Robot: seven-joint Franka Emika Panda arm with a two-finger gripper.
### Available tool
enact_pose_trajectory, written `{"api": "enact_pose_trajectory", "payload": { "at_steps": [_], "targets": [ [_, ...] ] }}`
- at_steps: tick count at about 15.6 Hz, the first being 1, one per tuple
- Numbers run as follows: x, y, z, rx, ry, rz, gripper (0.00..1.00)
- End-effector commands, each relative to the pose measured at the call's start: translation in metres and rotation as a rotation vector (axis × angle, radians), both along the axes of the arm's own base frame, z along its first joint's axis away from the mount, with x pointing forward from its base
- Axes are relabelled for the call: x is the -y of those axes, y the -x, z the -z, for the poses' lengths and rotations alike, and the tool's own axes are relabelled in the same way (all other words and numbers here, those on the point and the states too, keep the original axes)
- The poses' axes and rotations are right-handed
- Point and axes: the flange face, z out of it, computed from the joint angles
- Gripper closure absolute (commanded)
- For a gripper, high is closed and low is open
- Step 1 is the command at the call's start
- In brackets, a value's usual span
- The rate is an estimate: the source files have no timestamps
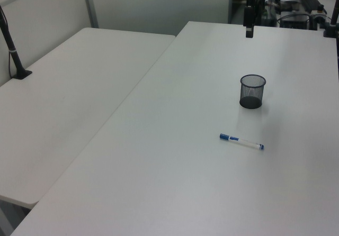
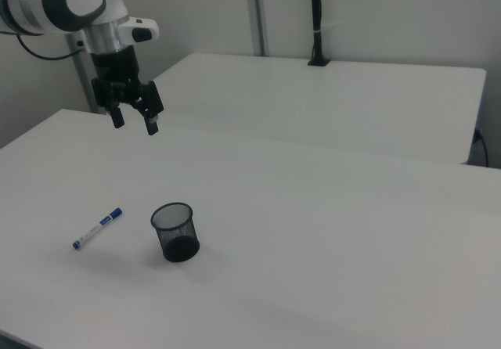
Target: Insert the marker
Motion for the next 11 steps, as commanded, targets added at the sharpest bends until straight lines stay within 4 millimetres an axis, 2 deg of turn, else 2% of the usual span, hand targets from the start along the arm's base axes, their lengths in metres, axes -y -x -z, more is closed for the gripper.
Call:
{"api": "enact_pose_trajectory", "payload": {
  "at_steps": [1,6,8,11],
  "targets": [
    [-0.008,0.009,0.005,-0.03,0.012,-0.031,0.0],
    [-0.025,0.014,0.037,-0.087,0.018,-0.074,0.0],
    [-0.05,0.019,0.058,-0.093,0.021,-0.122,0.0],
    [-0.067,0.015,0.088,-0.095,0.014,-0.149,0.0]
  ]
}}
